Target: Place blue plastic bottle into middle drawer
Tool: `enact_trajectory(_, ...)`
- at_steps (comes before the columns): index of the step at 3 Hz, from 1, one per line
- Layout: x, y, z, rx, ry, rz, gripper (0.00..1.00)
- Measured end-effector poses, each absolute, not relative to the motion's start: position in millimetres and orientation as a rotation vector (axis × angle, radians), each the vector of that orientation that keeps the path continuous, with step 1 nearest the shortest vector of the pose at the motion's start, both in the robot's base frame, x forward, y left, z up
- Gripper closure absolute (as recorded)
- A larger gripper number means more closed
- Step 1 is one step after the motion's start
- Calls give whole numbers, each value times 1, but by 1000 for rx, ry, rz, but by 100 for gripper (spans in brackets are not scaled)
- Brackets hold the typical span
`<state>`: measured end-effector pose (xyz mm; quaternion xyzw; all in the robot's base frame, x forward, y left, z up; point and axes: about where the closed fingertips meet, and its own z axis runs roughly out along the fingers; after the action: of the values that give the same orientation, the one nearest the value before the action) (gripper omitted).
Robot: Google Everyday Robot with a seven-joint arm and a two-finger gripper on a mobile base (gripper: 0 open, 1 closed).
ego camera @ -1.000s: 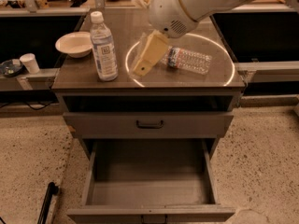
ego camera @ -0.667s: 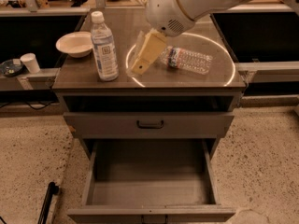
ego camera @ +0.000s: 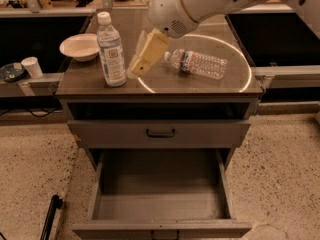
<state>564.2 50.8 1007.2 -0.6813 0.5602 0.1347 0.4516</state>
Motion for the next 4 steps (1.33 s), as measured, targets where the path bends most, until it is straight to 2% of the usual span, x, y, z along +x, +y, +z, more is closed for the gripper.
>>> enact_trajectory(4,638,121,960,-1423,1475,522,0)
